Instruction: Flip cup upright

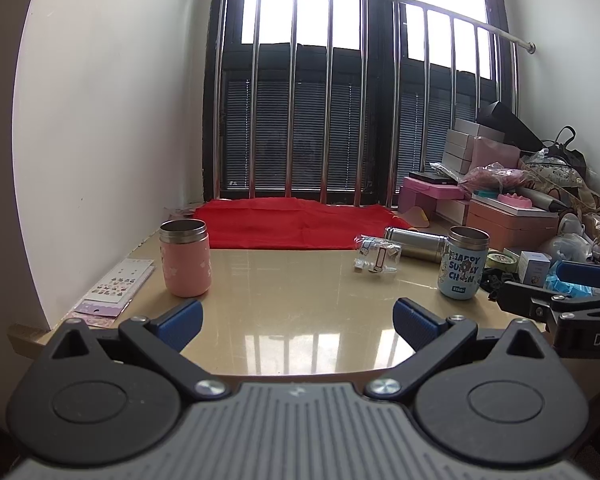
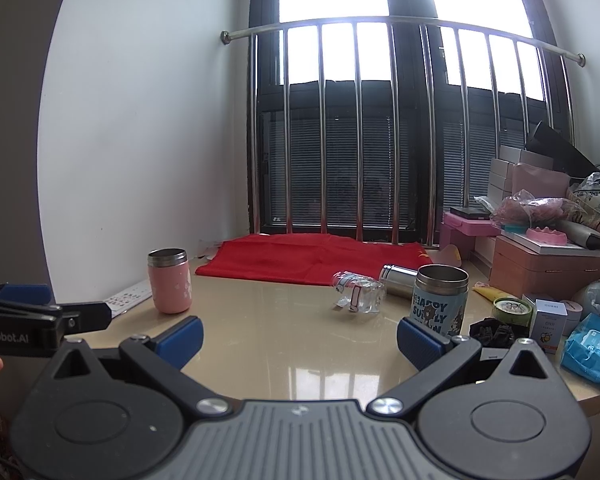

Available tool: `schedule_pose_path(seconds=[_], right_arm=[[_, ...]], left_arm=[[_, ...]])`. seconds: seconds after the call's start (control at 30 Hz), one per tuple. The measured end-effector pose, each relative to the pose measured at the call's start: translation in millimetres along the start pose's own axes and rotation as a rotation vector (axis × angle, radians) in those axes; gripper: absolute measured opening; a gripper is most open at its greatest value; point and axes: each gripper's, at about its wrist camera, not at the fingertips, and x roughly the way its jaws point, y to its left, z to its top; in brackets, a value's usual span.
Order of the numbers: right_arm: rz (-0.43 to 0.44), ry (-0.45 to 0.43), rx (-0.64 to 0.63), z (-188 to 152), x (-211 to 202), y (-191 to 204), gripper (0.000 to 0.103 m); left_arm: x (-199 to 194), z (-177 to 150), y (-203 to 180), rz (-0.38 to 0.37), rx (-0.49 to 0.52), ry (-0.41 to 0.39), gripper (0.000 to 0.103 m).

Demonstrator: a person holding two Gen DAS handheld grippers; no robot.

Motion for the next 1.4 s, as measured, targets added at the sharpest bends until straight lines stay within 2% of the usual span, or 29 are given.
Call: schedule_pose_path(seconds=[0.43,0.73,1.0,1.23,1.4], right_arm=[[-0.002,-0.010,-0.008,-1,3,-3,0.103],[-0.013,0.009,-0.049,4,40,-18,0.103],[-0.027,0.074,-0.118,17,103,-36,0.103],[-0.008,0.142,-0.191,38,170,-49,0.103],[0.011,0.238,-0.260,55,233,-55,0.103]], left_arm=[[6,2,-1,-0.011,0.003,0.000,0.103],[49,11,-9,-0.036,0.009,0.024,0.103],[111,28,-13,-0.045,0.020,0.059,0.103],[168,47,-6,-0.018,0.024,0.087,0.103],[209,57,2,-0.009,0.017,0.126,0.103]])
